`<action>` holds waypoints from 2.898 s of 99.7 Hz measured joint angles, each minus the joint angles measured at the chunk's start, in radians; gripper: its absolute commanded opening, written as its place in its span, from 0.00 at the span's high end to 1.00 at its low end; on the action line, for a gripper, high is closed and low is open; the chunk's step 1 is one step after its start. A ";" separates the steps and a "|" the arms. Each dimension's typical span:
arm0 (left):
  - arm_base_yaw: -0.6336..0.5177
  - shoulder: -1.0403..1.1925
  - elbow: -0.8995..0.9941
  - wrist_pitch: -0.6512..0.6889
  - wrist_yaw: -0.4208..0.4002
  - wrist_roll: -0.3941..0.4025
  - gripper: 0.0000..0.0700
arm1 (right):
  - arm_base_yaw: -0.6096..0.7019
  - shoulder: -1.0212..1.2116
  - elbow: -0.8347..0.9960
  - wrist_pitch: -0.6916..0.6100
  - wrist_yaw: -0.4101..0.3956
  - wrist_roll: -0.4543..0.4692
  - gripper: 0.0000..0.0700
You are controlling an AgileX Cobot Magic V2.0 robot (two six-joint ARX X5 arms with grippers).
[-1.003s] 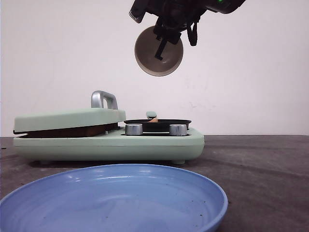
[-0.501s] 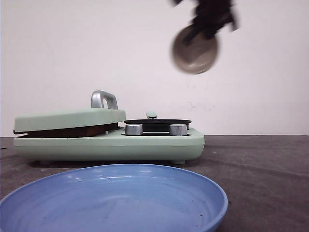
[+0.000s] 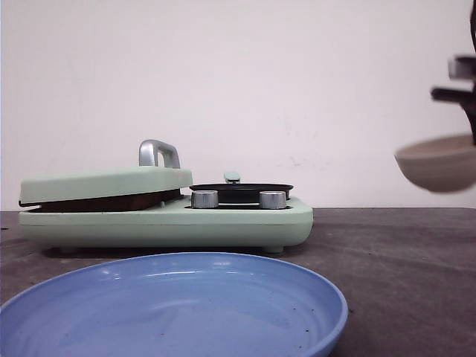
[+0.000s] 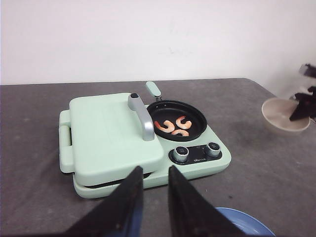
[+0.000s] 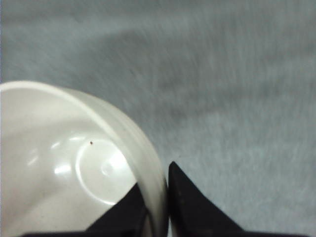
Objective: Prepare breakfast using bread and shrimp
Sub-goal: 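Carry the empty bowl back and set it down on the table, then open the right gripper and withdraw it upward from the bowl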
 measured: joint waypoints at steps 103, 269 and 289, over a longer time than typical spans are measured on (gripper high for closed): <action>0.000 0.000 0.000 0.000 0.000 0.000 0.99 | 0.014 -0.001 -0.038 0.005 -0.029 0.000 0.39; 0.000 0.000 0.000 -0.029 -0.011 0.000 0.98 | 0.264 -1.194 -0.663 0.653 0.021 -0.009 0.98; 0.000 0.000 0.000 -0.029 -0.011 0.000 0.98 | 0.264 -1.194 -0.663 0.654 0.021 -0.009 0.98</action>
